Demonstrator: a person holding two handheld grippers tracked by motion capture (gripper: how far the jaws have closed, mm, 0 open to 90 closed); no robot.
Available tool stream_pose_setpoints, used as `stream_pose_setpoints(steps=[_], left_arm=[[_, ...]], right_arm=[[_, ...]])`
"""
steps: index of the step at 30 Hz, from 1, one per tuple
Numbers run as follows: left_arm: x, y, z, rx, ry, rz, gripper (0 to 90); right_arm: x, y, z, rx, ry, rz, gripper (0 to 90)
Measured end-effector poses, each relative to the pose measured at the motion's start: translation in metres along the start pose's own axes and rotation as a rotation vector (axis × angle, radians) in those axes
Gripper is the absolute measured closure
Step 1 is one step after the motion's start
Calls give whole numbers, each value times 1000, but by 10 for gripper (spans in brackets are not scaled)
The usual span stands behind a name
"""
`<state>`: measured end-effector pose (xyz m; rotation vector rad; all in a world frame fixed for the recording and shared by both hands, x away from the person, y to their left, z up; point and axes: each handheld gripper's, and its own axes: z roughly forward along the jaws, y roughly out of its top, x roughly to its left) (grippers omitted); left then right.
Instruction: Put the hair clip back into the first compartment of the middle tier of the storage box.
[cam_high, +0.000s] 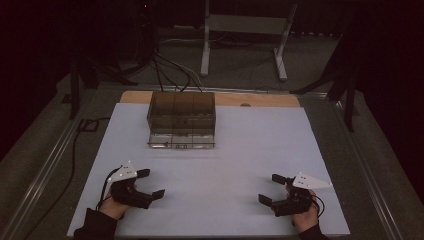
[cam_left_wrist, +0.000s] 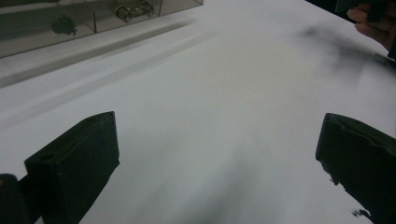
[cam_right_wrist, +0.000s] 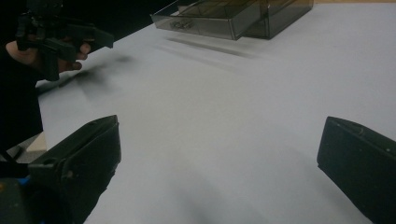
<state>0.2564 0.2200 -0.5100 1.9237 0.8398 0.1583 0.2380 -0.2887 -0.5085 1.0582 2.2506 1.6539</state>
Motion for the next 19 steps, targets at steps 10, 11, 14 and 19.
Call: stream_pose_setpoints(steps=[10, 11, 14, 19], left_arm=[[-3, -11, -14, -15, 11, 24, 6], [-4, -12, -15, -17, 15, 27, 6], [-4, -14, -17, -18, 26, 38, 6], [-5, -15, -17, -15, 35, 54, 6]], right_arm=[[0, 0, 0, 2, 0, 0, 0], [0, 0, 0, 3, -1, 0, 0], [0, 0, 1, 4, 1, 0, 0], [0, 0, 1, 5, 1, -2, 0]])
